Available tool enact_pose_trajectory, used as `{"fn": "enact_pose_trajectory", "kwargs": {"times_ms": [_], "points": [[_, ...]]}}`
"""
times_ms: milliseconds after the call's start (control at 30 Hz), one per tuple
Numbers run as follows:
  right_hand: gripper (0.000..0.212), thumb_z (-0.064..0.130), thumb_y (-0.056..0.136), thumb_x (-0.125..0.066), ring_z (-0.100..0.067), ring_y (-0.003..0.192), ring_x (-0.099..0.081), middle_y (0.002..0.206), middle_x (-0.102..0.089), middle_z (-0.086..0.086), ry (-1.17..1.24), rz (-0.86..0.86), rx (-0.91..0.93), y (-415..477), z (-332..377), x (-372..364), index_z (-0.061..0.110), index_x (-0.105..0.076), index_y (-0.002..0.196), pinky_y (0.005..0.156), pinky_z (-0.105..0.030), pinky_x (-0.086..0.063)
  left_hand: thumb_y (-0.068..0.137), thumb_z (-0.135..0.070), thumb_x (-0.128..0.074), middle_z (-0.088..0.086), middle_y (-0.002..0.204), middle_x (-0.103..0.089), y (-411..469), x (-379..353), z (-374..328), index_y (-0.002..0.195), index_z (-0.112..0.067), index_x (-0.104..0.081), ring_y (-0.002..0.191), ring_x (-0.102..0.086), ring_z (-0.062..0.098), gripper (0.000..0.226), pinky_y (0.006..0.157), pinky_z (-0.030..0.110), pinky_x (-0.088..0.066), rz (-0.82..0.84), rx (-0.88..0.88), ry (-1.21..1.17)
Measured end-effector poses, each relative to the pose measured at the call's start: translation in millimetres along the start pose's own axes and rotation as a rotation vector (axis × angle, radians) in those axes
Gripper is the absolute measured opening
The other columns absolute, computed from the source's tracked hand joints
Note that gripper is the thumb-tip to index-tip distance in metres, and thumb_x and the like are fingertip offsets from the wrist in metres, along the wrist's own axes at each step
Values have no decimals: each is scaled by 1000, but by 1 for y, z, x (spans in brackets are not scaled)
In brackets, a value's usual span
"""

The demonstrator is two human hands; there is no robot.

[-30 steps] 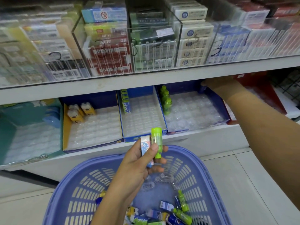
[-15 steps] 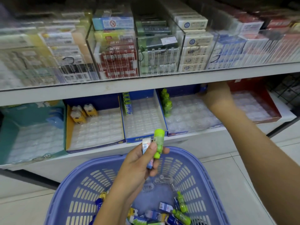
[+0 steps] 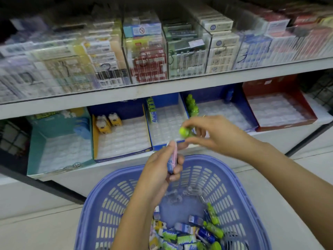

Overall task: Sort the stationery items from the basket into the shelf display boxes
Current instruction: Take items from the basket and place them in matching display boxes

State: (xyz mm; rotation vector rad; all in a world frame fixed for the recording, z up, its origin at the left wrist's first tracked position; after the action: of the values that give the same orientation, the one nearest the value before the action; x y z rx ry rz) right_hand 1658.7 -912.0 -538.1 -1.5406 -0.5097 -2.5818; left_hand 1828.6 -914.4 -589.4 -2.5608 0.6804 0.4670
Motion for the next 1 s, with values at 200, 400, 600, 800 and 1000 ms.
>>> {"fn": "enact_pose_trajectory", "kwargs": {"times_ms": [200,400,600,800,1000], "points": [[15,3,80,-66,0,71,-63,83,-69,-5,272,-553,-524,36,-92,5,3,-69,94,67,-4,-41,100,-25,-38,1,61,-51,5,1,-3,102,-3,-66,43,-39,7,36,35,16,-29,-37,33,-109],[11,8,83,-62,-22,78,-63,82,-70,-17,118,-408,-559,77,-117,-10,0,-65,76,63,-26,-35,98,-14,-33,2,64,-48,9,0,-6,101,0,-64,43,-37,9,34,37,18,-25,-109,72,-145],[38,9,89,-52,-24,78,-47,79,-49,-16,-80,-242,-595,87,-115,-8,19,-33,58,69,-30,-32,98,-4,-36,9,88,-62,11,8,-5,99,4,-61,53,-42,14,26,41,19,-33,-198,29,-115],[13,8,91,-49,-36,103,-58,101,-62,-21,-147,-171,-597,91,-109,-13,1,-60,93,84,-34,-45,96,-6,-47,1,98,-70,8,20,-1,103,-4,-67,71,-60,11,21,61,20,-55,-177,-16,-35],[14,6,84,-59,-36,98,-62,99,-67,-25,-79,-186,-675,94,-120,-14,-5,-67,89,84,-35,-48,97,-15,-47,-2,107,-72,2,26,-6,103,-5,-68,77,-66,9,24,69,24,-57,-179,-73,-27]]}}
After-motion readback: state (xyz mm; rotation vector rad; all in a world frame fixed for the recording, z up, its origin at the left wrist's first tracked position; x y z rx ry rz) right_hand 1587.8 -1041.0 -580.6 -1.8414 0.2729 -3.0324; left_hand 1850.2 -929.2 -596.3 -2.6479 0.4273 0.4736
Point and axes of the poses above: each hand's wrist, its own y-axis towards the middle knuckle, its own x-axis out of the back of the hand, z = x × y, the point moved 2 cm from there along y, towards the middle knuckle
